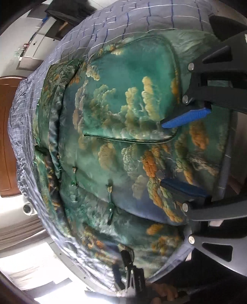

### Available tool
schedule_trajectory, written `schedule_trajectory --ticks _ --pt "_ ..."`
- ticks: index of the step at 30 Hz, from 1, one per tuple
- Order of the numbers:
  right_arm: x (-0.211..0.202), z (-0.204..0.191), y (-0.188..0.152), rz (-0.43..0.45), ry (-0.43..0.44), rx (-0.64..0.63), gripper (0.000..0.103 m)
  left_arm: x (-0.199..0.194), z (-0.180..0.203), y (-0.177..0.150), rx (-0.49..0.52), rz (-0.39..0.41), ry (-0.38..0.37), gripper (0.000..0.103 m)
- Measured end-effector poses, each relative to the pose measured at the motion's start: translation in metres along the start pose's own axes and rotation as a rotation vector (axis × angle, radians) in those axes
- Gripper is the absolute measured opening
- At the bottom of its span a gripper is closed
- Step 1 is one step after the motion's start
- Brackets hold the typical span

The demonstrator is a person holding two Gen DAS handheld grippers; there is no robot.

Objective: Fold large clothes

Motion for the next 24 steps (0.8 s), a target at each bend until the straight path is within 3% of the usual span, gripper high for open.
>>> schedule_trajectory --ticks 6,11,24 --pt "-0.032 0.037 0.013 0.100 -0.083 0.084 0.057 -0.006 -0.004 -0.003 -0.022 0.017 0.008 0.098" --pt "-0.019 0.055 0.002 0.036 -0.117 0.128 0.057 0.003 -0.002 -0.010 -0.021 -0.014 0.004 0.098" --pt "-0.015 0.031 -0.032 -0.031 -0.124 0.053 0.057 -0.008 -0.001 -0.012 -0.035 0.013 -0.007 0.098"
Point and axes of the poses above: each gripper's, at about its wrist camera, not at the fingertips, and x roughly the way its jaws point, z to its right, y to its top, the point moved 4 cm from there along x, roughly the way its jaws point, and after that the axes turned 2 degrees about x, right-handed, at the moved point
